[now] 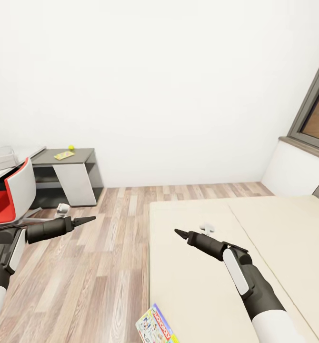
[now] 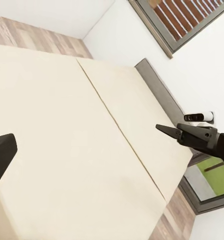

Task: Put all the toys in the child's room - the three board games (two on the bed and one on the table), the two jigsaw puzzles on the table, and the tennis ball on the table - inside the toy box on the table in the child's room.

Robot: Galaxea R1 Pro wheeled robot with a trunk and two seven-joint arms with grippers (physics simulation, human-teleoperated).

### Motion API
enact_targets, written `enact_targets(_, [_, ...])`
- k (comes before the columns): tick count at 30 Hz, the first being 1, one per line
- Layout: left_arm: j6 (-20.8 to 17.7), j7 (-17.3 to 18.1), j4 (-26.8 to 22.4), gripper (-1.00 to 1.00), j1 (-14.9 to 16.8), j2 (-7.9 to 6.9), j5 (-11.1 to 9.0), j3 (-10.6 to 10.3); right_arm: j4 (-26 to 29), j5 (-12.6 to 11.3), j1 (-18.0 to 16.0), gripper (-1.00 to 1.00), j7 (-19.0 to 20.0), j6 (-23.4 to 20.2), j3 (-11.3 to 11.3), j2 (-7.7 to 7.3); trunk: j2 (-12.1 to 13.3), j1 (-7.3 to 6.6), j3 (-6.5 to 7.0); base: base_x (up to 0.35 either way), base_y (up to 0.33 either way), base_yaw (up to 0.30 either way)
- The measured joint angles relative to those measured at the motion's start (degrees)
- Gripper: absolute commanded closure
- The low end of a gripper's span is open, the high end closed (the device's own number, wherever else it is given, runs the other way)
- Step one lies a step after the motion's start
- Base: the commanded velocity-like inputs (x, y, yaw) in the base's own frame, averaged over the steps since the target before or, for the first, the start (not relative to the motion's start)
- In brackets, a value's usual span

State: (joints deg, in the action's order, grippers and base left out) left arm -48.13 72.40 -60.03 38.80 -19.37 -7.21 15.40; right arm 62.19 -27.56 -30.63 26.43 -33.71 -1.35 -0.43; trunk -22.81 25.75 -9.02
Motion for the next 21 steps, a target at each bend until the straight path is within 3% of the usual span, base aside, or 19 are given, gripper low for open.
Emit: enact_targets(21, [0.0,0.02,0.0,-1.0,0.0,-0.04,-0.01,0.05,0.0,-0.01,0.0,-1.0,-0.01,0.01,-0.01,0.11,0.0,0.0,1.97,0.0,0.0,0.0])
